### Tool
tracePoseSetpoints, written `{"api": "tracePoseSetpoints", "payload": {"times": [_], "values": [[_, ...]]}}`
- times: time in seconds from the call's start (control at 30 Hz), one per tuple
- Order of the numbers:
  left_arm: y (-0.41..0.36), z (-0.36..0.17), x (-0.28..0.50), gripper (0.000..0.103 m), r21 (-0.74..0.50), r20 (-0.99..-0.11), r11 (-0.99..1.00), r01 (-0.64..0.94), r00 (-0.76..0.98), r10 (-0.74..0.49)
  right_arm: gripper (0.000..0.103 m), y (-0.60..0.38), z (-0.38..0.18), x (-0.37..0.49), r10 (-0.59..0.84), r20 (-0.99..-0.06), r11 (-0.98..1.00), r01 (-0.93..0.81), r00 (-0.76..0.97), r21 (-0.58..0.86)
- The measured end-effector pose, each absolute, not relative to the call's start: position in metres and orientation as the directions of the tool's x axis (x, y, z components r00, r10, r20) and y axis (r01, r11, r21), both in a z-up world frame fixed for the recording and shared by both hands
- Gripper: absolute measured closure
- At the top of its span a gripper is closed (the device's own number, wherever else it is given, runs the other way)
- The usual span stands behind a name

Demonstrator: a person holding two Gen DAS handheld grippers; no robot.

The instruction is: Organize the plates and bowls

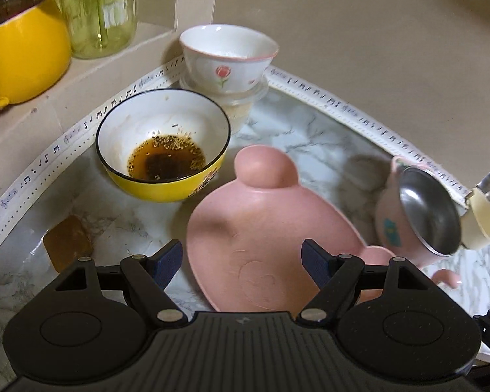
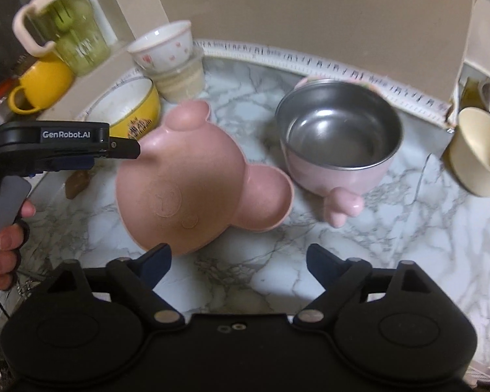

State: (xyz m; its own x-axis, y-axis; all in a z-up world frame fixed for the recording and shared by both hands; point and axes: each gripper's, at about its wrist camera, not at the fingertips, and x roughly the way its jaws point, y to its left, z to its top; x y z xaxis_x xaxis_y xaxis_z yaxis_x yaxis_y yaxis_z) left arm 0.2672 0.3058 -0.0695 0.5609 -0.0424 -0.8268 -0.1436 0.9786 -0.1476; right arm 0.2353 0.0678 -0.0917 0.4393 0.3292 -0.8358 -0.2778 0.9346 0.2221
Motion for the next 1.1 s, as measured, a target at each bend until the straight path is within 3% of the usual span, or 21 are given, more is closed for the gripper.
{"api": "tracePoseSetpoints", "payload": {"times": [0.4, 0.6, 0.77, 1.1], "values": [[0.312, -0.090, 0.279, 0.023, -0.129, -0.834, 0.981, -0.145, 0.551, -0.028, 0.033, 0.087, -0.125, 0.263, 0.303, -0.873, 0.952, -0.149, 0.382, 0.266], [0.308, -0.093, 0.279, 0.023, -0.096, -0.834, 0.989, -0.111, 0.552, -0.019, 0.060, 0.085, -0.133, 0.268, 0.336, -0.873, 0.942, -0.106, 0.354, 0.319], [0.309, -0.093, 0.278, 0.023, -0.093, -0.833, 0.990, -0.107, 0.553, -0.019, 0.089, 0.080, -0.131, 0.269, 0.393, -0.847, 0.919, -0.128, 0.357, 0.373], [0.308, -0.102, 0.282, 0.025, -0.082, -0.843, 0.992, -0.097, 0.538, -0.017, 0.091, 0.066, -0.130, 0.267, 0.416, -0.849, 0.908, -0.194, 0.327, 0.371]]}}
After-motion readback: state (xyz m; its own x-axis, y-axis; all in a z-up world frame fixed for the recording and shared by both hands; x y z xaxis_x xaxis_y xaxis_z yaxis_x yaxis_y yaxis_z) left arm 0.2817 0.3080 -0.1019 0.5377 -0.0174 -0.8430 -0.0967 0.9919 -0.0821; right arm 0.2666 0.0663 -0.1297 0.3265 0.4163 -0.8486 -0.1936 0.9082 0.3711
